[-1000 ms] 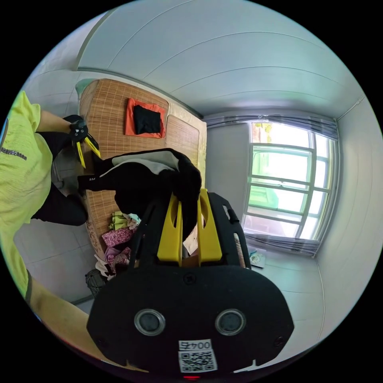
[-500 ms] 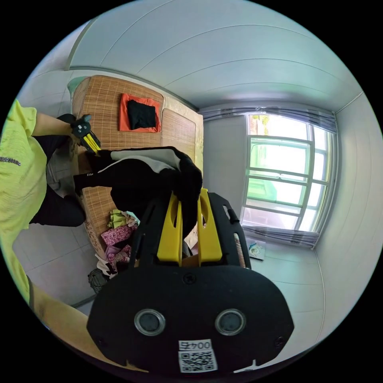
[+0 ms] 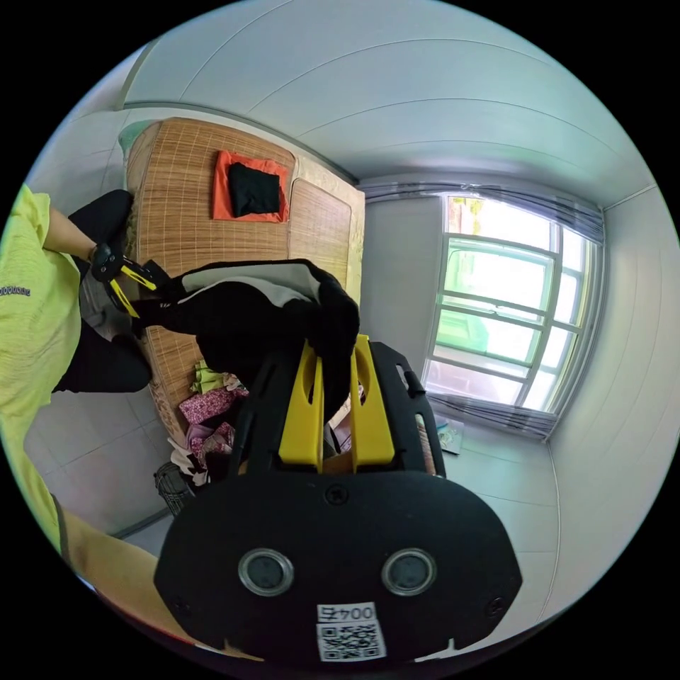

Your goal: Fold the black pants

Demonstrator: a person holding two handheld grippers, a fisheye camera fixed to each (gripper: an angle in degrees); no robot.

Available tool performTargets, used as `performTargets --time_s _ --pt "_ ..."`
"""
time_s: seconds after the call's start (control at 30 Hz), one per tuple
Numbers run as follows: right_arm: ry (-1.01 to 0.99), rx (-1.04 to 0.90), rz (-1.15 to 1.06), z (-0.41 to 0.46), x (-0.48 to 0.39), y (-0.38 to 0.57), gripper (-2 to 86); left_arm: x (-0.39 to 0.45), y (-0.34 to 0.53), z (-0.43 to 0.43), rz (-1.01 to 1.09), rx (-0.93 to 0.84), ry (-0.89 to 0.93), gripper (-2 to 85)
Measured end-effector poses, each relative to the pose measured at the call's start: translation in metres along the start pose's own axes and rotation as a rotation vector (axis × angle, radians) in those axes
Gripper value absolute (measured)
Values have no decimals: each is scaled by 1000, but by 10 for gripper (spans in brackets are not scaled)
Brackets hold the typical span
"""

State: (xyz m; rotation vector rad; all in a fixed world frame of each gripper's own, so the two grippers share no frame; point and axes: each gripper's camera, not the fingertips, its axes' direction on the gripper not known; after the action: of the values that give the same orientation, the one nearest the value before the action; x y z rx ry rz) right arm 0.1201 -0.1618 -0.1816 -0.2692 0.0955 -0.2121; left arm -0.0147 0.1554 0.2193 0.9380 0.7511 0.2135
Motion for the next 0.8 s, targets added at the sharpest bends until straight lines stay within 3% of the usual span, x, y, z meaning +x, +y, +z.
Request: performTargets --time_s 0.3,0.43,0.6,0.8 --pt "15 3 -6 -13 -1 2 61 18 11 10 -137 -65 -271 131" --pt "21 3 -2 -17 1 11 61 26 11 11 -198 -90 -204 127" --pt "33 -1 -3 -18 -1 26 61 48 20 8 -179 -99 -248 119" --pt "36 -6 23 -16 1 62 61 39 34 6 -225 -156 -255 46"
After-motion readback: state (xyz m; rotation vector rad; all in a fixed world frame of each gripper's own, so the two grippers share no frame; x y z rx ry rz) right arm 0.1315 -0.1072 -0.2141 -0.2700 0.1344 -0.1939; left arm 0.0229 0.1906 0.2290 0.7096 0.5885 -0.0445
